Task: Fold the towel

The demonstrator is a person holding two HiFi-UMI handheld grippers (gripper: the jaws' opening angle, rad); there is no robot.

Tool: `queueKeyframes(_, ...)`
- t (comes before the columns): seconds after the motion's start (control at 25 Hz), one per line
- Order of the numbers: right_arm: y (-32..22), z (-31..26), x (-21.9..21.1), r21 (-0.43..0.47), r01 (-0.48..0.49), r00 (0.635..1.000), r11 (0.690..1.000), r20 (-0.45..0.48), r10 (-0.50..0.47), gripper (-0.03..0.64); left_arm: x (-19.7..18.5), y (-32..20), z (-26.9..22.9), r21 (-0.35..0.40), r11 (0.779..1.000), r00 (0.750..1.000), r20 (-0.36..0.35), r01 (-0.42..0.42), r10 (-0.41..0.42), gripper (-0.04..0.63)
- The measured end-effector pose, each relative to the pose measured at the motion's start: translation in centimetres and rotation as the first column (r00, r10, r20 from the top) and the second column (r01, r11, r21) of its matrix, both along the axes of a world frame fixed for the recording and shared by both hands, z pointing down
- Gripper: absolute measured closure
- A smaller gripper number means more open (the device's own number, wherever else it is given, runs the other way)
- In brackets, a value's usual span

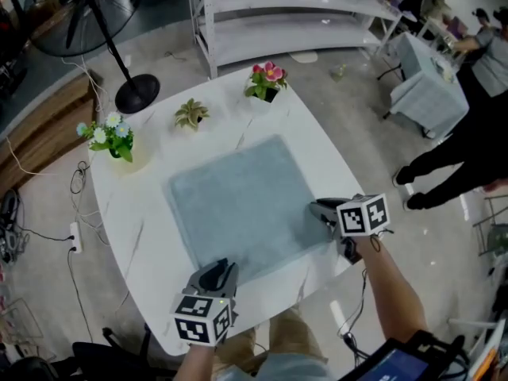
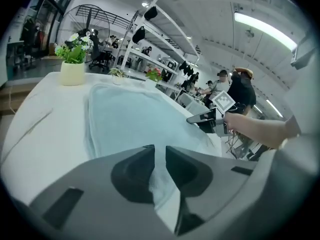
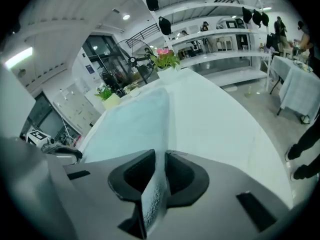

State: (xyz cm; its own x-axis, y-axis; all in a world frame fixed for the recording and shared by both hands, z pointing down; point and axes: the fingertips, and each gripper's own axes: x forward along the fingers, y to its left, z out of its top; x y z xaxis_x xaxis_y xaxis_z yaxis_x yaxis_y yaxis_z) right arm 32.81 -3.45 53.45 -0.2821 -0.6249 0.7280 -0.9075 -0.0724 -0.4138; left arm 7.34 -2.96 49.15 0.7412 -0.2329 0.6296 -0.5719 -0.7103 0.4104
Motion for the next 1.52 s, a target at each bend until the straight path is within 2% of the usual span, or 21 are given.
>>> queueKeyframes(0.08, -0.2, -0.1, -0.1, -0.015, -0.021, 0.999, 1.0, 0.036, 0.021, 0.568, -0.4, -0.3, -0.8, 0.012, 1.0, 1.0, -0.019, 0.017, -0.017, 0.528)
queueKeyframes(0.16, -0.7, -1.4, -0.2, 0.008, -0.039, 0.999, 0.999, 0.038, 0.038, 0.578, -0.9, -0.7, -2.0, 0.03, 0.999, 0.999, -0.04, 0.03, -0.029, 0.529)
queueKeyframes(0.28, -1.7, -4.7, -1.4, 0.057, 0.0, 1.0, 0.998, -0.025, 0.001, 0.58, -2.0, -1.3, -4.1, 0.055, 0.996, 0.995, -0.075, 0.064, -0.06, 0.531)
queueKeyframes(0.4, -3.1, -8.6, -4.0, 0.104, 0.095, 0.988, 0.99, -0.134, -0.081, 0.58, -3.7, -1.5, -6.5, 0.08, 0.991, 0.989, -0.112, 0.105, -0.096, 0.532)
queueKeyframes(0.56, -5.2, -13.4, -10.4, 0.157, 0.255, 0.943, 0.954, -0.257, -0.21, 0.581, -6.6, -1.6, -9.3, 0.109, 0.979, 0.976, -0.156, 0.172, -0.154, 0.532)
queueKeyframes(0.72, -5.8, -15.5, -18.3, 0.164, 0.428, 0.864, 0.889, -0.364, -0.349, 0.581, -10.0, -1.4, -11.2, 0.13, 0.962, 0.959, -0.189, 0.238, -0.212, 0.532)
queueKeyframes(0.92, -4.8, -12.8, -27.3, 0.091, 0.603, 0.736, 0.792, -0.446, -0.509, 0.581, -14.2, -0.6, -11.8, 0.134, 0.938, 0.934, -0.208, 0.32, -0.289, 0.532)
queueKeyframes(1.08, -4.2, -7.2, -30.5, 0.003, 0.658, 0.668, 0.753, -0.464, -0.582, 0.581, -16.8, 0.7, -10.3, 0.105, 0.924, 0.918, -0.199, 0.368, -0.343, 0.532)
queueKeyframes(1.16, -4.3, -4.6, -31.3, -0.031, 0.665, 0.653, 0.746, -0.459, -0.602, 0.58, -17.8, 1.3, -8.9, 0.084, 0.919, 0.912, -0.186, 0.385, -0.365, 0.532)
queueKeyframes(1.36, -4.6, -0.6, -32.1, -0.058, 0.665, 0.656, 0.745, -0.431, -0.62, 0.574, -19.1, 2.3, -6.1, 0.04, 0.908, 0.9, -0.16, 0.417, -0.406, 0.532)
queueKeyframes(1.44, -4.6, -0.3, -32.4, -0.057, 0.677, 0.646, 0.733, -0.431, -0.63, 0.574, -19.0, 2.4, -5.7, 0.032, 0.907, 0.898, -0.158, 0.42, -0.411, 0.532)
queueKeyframes(1.52, -4.2, -0.8, -32.9, -0.056, 0.697, 0.642, 0.715, -0.395, -0.657, 0.543, -18.7, 2.4, -5.9, 0.032, 0.909, 0.899, -0.164, 0.416, -0.406, 0.532)
